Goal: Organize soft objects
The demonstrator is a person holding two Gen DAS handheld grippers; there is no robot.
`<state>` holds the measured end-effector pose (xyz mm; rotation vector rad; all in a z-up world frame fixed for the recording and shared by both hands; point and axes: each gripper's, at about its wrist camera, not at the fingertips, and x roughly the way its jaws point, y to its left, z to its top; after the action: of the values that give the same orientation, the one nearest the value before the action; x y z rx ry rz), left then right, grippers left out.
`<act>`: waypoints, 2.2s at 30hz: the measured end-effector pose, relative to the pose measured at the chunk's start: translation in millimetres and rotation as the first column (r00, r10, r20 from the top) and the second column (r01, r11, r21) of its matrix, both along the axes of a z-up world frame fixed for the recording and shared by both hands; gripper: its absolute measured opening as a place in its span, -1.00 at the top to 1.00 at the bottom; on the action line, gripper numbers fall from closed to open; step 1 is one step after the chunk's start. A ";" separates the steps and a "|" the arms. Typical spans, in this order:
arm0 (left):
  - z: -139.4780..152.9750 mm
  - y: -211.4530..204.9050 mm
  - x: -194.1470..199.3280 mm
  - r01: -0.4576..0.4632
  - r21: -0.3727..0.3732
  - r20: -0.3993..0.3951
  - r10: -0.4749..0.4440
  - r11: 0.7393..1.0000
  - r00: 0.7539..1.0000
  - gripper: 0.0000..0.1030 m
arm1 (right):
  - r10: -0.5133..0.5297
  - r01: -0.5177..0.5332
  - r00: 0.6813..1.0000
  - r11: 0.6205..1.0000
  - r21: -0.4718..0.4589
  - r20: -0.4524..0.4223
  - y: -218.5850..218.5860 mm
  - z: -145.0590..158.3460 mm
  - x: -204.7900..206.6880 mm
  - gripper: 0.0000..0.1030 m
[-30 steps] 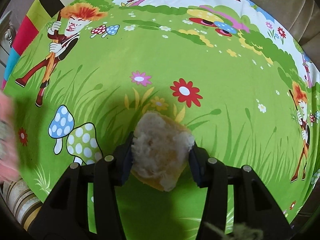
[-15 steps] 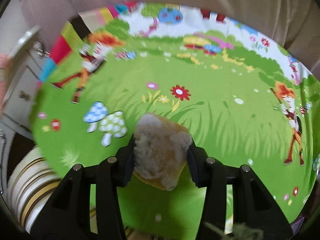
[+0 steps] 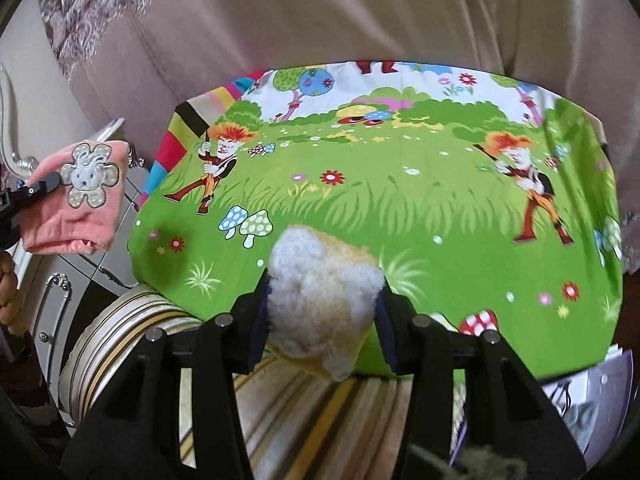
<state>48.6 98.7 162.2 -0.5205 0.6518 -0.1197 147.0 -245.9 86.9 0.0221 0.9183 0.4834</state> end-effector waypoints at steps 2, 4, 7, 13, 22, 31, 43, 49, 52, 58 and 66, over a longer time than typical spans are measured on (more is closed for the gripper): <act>0.6 -7.0 0.0 0.021 -0.009 -0.003 -0.021 1.000 1.000 0.90 | -0.027 0.027 1.000 1.000 -0.009 0.011 -11.3 1.9 -7.9 0.03; -1.7 -19.0 2.5 0.054 -0.023 -0.013 -0.055 0.998 0.998 0.90 | -0.055 0.056 0.998 0.998 -0.032 0.016 -20.7 1.4 -14.6 0.03; -7.6 -40.1 8.9 0.116 -0.059 -0.031 -0.117 0.992 0.993 0.90 | -0.101 0.103 0.994 0.991 -0.079 0.030 -35.4 0.5 -25.9 0.03; -27.1 -94.5 28.7 0.243 -0.139 -0.075 -0.255 0.960 0.964 0.90 | -0.198 0.207 0.978 0.965 -0.160 0.072 -65.8 2.1 -46.9 0.02; -45.7 -187.4 48.4 0.400 -0.221 -0.104 -0.429 0.889 0.897 0.90 | -0.371 0.394 0.919 0.880 -0.266 0.136 -123.1 3.6 -78.5 0.00; -57.7 -299.7 44.7 0.567 -0.181 -0.139 -0.592 0.803 0.794 0.90 | -0.528 0.544 0.838 0.782 -0.304 0.139 -186.7 -3.2 -107.8 -0.04; -78.5 -413.8 24.3 0.725 0.005 -0.250 -0.701 0.689 0.668 0.74 | -0.683 0.688 0.716 0.657 -0.308 0.141 -252.2 -8.4 -140.3 -0.29; -85.1 -427.0 1.5 0.756 0.041 -0.257 -0.724 0.654 0.640 -0.17 | -0.712 0.713 0.688 0.627 -0.314 0.142 -264.0 -10.4 -155.6 -0.40; -84.2 -428.9 -6.2 0.755 0.074 -0.259 -0.718 0.652 0.646 -0.36 | -0.722 0.721 0.678 0.619 -0.311 0.136 -265.3 -11.0 -163.6 -0.40; -76.4 -426.0 -23.4 0.740 0.126 -0.232 -0.706 0.660 0.669 -0.76 | -0.742 0.741 0.656 0.598 -0.305 0.138 -268.8 -7.9 -178.9 -0.41; -76.6 -423.5 -43.0 0.762 0.092 -0.212 -0.735 0.641 0.644 -0.97 | -0.761 0.758 0.634 0.578 -0.301 0.136 -271.7 -7.1 -196.1 -0.41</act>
<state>5.6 -324.8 85.6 -0.0478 1.0011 -0.8248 -49.1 -517.6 79.8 0.1096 0.8941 -0.5015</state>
